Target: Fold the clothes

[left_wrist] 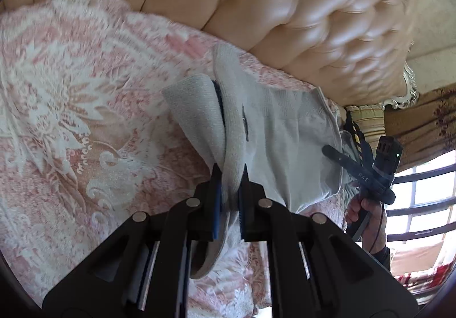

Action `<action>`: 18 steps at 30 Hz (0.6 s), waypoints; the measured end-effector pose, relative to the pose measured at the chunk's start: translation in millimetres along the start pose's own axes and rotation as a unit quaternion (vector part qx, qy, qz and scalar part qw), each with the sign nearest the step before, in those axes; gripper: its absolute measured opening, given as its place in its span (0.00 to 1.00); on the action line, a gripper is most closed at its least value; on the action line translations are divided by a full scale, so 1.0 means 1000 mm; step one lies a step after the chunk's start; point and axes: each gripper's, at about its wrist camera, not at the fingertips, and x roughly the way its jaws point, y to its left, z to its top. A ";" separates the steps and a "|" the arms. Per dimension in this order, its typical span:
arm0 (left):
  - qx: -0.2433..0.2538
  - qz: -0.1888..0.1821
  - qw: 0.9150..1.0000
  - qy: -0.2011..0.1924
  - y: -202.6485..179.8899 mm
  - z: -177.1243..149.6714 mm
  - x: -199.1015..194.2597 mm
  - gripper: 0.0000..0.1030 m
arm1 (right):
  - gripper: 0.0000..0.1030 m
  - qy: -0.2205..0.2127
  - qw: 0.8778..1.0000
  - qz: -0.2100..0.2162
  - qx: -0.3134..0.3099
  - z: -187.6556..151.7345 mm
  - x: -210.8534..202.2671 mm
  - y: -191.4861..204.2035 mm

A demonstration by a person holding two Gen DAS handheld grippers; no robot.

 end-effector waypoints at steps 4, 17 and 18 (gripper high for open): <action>0.014 -0.004 1.000 -0.024 -0.025 0.005 -0.031 0.11 | 0.13 -0.024 0.999 -0.010 -0.020 0.010 -0.026 0.022; -0.123 0.040 0.972 -0.194 0.036 -0.045 -0.184 0.11 | 0.13 -0.012 0.985 0.005 -0.171 0.115 0.012 0.209; -0.139 0.048 0.967 -0.209 0.045 -0.053 -0.192 0.11 | 0.13 -0.007 0.983 0.010 -0.184 0.122 0.023 0.229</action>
